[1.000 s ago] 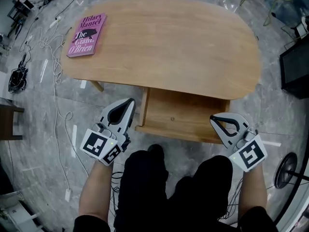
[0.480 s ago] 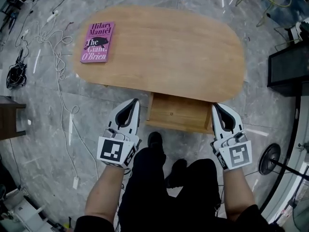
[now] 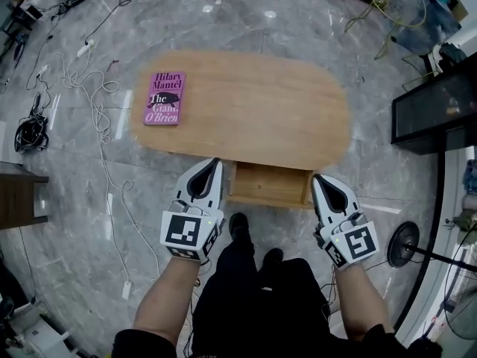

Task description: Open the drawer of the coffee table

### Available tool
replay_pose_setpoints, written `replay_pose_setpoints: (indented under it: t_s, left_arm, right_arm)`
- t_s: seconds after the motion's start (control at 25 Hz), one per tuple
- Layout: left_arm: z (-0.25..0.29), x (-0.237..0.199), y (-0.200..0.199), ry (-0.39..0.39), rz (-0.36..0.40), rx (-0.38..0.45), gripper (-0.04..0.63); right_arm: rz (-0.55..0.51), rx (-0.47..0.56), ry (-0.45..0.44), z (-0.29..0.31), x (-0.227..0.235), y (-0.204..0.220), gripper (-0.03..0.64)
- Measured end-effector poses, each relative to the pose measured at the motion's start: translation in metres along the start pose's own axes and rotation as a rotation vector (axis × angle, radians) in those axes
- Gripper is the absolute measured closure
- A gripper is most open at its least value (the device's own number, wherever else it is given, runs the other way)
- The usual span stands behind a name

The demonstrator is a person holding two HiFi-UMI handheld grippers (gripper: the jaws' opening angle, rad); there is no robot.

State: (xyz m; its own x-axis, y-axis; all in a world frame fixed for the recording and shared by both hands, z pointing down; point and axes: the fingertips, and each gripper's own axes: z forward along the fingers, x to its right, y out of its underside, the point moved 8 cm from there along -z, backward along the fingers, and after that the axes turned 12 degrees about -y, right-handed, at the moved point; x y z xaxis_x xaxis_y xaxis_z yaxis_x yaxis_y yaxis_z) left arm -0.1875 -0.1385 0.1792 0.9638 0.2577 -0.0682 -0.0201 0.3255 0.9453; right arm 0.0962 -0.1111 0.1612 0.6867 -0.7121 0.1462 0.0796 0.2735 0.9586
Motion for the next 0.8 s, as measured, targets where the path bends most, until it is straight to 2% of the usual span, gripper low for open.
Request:
replay_pose_setpoints:
  t_s: [0.08, 0.2, 0.44, 0.64, 0.8]
  left_arm:
    - [-0.004, -0.001, -0.016, -0.008, 0.015, -0.002, 0.594]
    - [-0.016, -0.004, -0.038, -0.012, -0.003, 0.01, 0.595]
    - [-0.049, 0.023, -0.083, -0.033, -0.019, 0.062, 0.594]
    - [-0.088, 0.05, -0.089, -0.09, -0.012, 0.024, 0.594]
    - [-0.127, 0.084, -0.091, -0.098, -0.026, 0.043, 0.594]
  right_arm:
    - [0.0, 0.006, 0.021, -0.005, -0.004, -0.018, 0.612]
    - [0.012, 0.031, 0.028, -0.011, -0.01, -0.041, 0.612]
    - [-0.015, 0.09, 0.026, -0.039, -0.012, -0.079, 0.612]
    - [0.039, 0.132, 0.032, -0.085, -0.02, -0.094, 0.612]
    - [0.014, 0.175, -0.011, -0.122, -0.037, -0.11, 0.612]
